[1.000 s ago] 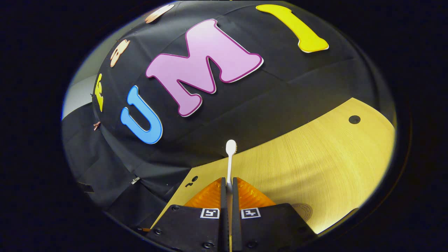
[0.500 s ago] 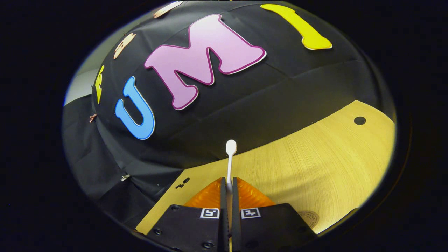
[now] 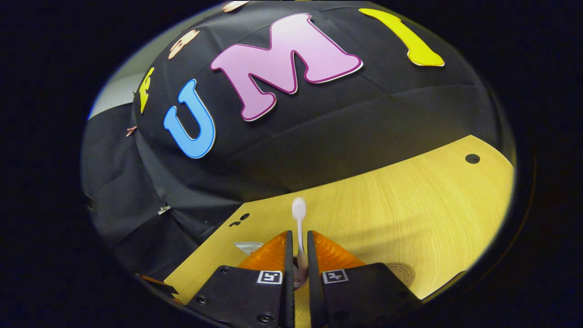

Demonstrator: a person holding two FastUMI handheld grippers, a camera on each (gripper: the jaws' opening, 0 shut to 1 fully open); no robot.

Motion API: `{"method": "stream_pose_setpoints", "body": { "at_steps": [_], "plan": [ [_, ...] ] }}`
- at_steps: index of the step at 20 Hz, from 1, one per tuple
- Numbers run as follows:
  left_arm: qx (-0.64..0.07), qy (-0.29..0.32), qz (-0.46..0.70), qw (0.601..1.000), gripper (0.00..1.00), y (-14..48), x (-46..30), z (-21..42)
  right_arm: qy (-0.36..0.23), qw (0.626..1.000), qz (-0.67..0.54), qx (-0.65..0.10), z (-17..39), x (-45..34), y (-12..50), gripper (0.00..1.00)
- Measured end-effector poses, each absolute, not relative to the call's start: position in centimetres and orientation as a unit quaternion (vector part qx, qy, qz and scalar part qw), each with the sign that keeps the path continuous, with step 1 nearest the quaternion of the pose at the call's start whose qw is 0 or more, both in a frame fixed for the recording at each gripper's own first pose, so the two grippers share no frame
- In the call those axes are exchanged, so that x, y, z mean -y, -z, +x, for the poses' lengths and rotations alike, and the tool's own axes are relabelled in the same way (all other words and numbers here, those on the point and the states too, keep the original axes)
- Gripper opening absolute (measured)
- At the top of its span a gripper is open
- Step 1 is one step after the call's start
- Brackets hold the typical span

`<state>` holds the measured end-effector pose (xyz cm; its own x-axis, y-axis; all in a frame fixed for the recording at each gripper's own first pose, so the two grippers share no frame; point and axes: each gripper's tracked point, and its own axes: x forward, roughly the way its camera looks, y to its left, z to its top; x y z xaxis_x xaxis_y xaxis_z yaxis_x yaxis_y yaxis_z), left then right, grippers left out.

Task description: Put the toothbrush and toothpaste on the desktop into the cup, then pick up the cup and place it on the coaster on the desktop.

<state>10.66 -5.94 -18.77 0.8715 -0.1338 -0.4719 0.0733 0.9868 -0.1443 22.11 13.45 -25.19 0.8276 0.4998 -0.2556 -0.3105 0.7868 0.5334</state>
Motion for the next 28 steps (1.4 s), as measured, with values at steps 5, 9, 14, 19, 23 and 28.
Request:
{"method": "stream_pose_setpoints", "body": {
  "at_steps": [5, 9, 14, 19, 23, 28],
  "plan": [
    [-0.252, 0.067, -0.058, 0.964, 0.81, 18.9, 6.8, 11.7, -0.227, 0.917, 0.244, -0.22, 18.4, -12.3, 25.0, 0.29],
    [-0.265, 0.085, -0.044, 0.959, 0.81, 19.4, 7.8, 13.0, -0.243, 0.911, 0.229, -0.241, 14.6, -10.4, 24.9, 0.3],
    [-0.296, 0.094, -0.013, 0.95, 0.8, 20.5, 8.9, 14.8, -0.244, 0.904, 0.212, -0.278, 9.8, -6.8, 26.2, 0.39],
    [-0.34, 0.101, 0.02, 0.935, 0.81, 21.6, 9.7, 16.3, -0.214, 0.897, 0.23, -0.31, 5.9, -3.0, 27.7, 0.39],
    [-0.361, 0.104, 0.032, 0.926, 0.81, 22.0, 10.5, 18.2, -0.19, 0.896, 0.233, -0.328, 3.5, 0.5, 28.7, 0.39],
    [-0.37, 0.111, 0.054, 0.921, 0.81, 22.8, 11.2, 20.9, -0.142, 0.894, 0.225, -0.361, 0.6, 4.9, 31.0, 0.39]
  ]
}}
